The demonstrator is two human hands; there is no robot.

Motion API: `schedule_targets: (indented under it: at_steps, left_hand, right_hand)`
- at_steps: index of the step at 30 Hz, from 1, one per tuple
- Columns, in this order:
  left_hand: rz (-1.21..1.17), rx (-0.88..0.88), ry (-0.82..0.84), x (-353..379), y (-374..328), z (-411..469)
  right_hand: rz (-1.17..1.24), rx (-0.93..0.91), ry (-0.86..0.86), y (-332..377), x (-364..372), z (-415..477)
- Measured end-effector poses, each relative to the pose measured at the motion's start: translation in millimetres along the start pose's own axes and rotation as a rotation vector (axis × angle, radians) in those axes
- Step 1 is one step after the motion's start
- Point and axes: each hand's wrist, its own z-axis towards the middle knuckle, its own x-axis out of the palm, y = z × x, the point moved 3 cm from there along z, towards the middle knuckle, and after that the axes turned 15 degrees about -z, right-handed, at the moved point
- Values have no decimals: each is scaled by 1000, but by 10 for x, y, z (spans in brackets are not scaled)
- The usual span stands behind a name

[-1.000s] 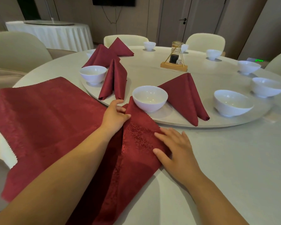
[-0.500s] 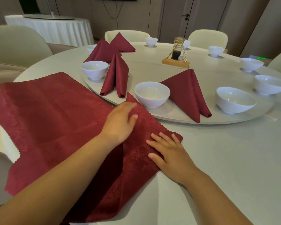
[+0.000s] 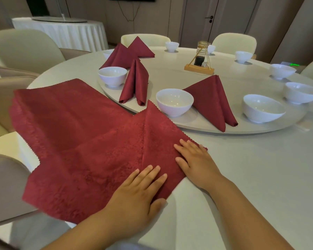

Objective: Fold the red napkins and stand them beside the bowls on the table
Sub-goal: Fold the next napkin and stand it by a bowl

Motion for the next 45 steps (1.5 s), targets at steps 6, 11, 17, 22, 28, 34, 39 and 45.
schedule_targets:
  at_steps: [6, 11, 17, 22, 28, 34, 39, 45]
  left_hand:
    - [5, 21, -169, -6, 98, -267]
    - [-47, 2, -156, -9, 68, -258]
    - [-157, 61, -368, -100, 31, -310]
    - [-269, 168, -598, -180, 17, -447]
    - [-223, 184, -589, -158, 382, -960]
    - [-153, -115, -608, -199, 986, -1462]
    - [-48, -167, -692, -117, 1271, -1382]
    - [127, -249, -889, -165, 1406, -1251]
  right_hand:
    - [-79, 287, 28, -135, 2, -11]
    - [47, 437, -388, -267, -111, -116]
    - [549, -130, -464, 403, -230, -352]
    - [502, -238, -167, 475, -125, -366]
    - [70, -338, -319, 557, -81, -496]
    - [153, -583, -639, 733, -187, -679]
    - [-3, -622, -637, 836, -16, -723]
    - [57, -551, -671, 859, 40, -740]
